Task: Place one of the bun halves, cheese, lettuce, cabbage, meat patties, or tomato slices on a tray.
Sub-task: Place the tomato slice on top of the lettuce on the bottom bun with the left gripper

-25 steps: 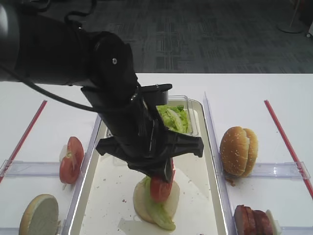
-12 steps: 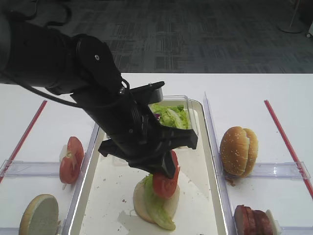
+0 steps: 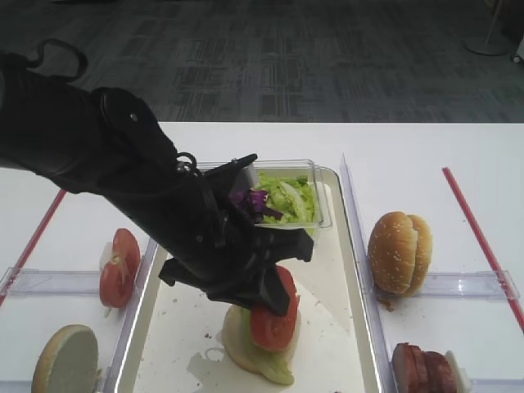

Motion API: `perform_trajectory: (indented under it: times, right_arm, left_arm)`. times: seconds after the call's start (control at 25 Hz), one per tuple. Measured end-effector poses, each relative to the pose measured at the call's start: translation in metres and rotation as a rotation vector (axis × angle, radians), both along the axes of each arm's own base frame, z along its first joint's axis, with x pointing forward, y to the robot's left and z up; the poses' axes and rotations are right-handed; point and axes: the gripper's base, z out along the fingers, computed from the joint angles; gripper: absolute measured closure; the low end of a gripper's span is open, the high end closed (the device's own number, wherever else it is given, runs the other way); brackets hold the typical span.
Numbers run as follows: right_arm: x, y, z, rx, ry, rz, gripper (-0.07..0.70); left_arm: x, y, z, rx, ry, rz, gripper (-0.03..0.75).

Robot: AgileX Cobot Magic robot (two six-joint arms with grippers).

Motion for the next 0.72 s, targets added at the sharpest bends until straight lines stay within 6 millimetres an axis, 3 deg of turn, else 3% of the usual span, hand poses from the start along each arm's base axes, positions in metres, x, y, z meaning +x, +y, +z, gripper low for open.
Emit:
perform_trajectory:
  times: [0.72]
  right_arm:
    - [0.0, 0.0, 0.0, 0.0, 0.0, 0.0, 0.438]
  left_arm:
    - [-0.0027, 0.0043, -0.0097, -0.054, -0.014, 0.005, 0.649]
